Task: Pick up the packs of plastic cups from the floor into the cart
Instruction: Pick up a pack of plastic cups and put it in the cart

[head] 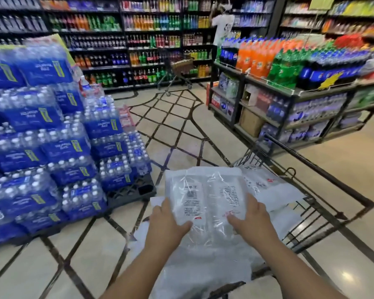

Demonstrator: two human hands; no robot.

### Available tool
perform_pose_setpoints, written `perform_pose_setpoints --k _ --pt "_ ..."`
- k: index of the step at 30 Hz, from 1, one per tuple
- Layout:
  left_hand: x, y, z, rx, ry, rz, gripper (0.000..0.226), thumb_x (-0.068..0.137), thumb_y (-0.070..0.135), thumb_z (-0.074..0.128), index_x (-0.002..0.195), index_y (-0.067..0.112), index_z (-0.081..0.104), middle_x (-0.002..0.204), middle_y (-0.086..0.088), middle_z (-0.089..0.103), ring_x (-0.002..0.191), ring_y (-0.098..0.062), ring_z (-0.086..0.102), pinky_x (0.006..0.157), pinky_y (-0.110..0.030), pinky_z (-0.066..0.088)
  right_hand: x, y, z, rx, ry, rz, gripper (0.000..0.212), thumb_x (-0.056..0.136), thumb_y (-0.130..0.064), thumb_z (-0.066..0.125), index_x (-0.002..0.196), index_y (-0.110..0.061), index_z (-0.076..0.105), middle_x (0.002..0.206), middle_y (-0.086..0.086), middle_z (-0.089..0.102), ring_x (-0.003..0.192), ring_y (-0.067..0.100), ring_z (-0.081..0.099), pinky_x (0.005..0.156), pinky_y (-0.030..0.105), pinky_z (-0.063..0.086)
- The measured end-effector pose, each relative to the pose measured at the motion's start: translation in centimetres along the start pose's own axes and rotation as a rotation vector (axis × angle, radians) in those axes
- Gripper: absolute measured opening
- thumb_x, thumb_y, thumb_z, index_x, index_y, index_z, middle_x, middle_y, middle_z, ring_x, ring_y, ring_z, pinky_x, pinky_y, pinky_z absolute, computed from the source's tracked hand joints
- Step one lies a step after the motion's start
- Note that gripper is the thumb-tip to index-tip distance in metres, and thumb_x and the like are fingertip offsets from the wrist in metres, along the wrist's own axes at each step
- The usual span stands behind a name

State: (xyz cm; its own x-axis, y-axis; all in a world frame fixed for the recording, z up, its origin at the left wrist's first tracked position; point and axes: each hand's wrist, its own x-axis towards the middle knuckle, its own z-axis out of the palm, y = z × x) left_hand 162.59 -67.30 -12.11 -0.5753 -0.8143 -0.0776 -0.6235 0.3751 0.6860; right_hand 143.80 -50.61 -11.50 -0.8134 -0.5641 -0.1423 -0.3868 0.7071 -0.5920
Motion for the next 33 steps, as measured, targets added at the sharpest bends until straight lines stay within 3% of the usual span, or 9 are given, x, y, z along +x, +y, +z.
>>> perform_pose_setpoints --k 6,13,19,24,33 --pt "0.6 0.5 3.2 0.088 -0.130 -0.047 0.088 0.076 0.051 0.075 0.145 0.023 0.029 0.124 -0.005 0.043 0.118 -0.023 0.044 0.096 -0.034 0.043 1.3 3.1 1.3 0.029 -0.096 0.100 0.097 0.083 -0.053 0.068 0.155 -0.022 0.012 0.145 0.017 0.032 0.132 0.034 0.034 0.106 0.044 0.039" --pt "0.7 -0.8 2.3 0.128 -0.173 -0.059 0.091 0.073 0.055 0.075 0.146 0.030 0.025 0.133 0.001 0.043 0.121 -0.019 0.045 0.097 -0.033 0.044 1.5 2.9 3.0 0.002 -0.068 0.122 0.097 0.083 -0.051 0.068 0.155 -0.022 0.011 0.149 0.014 0.030 0.134 0.034 0.033 0.105 0.046 0.037" --pt "0.0 -2.0 0.0 0.286 -0.170 -0.118 0.122 0.066 0.066 0.076 0.155 0.029 0.002 0.157 -0.001 0.021 0.140 -0.024 0.031 0.107 -0.043 0.039 1.8 0.7 3.1 -0.210 0.004 0.058 0.098 0.081 -0.045 0.068 0.156 -0.020 0.009 0.159 0.013 0.018 0.142 0.034 0.025 0.112 0.048 0.031" --pt "-1.6 -6.6 -4.6 0.301 -0.061 -0.156 0.116 0.066 0.066 0.074 0.155 0.029 0.010 0.154 0.004 0.027 0.134 -0.021 0.039 0.102 -0.040 0.045 0.8 -3.1 4.5 -0.302 0.002 -0.037 0.092 0.088 -0.045 0.062 0.156 -0.022 0.005 0.162 0.013 0.005 0.146 0.034 0.013 0.116 0.050 0.022" --pt "-13.3 -21.3 -19.0 0.258 0.225 -0.529 0.111 0.072 0.063 0.074 0.155 0.023 0.012 0.152 -0.006 0.029 0.134 -0.030 0.037 0.105 -0.043 0.042 -8.4 -17.5 15.5 -0.355 -0.160 -0.418 0.083 0.089 -0.050 0.058 0.155 -0.025 0.015 0.162 0.010 0.009 0.147 0.032 0.015 0.115 0.048 0.025"
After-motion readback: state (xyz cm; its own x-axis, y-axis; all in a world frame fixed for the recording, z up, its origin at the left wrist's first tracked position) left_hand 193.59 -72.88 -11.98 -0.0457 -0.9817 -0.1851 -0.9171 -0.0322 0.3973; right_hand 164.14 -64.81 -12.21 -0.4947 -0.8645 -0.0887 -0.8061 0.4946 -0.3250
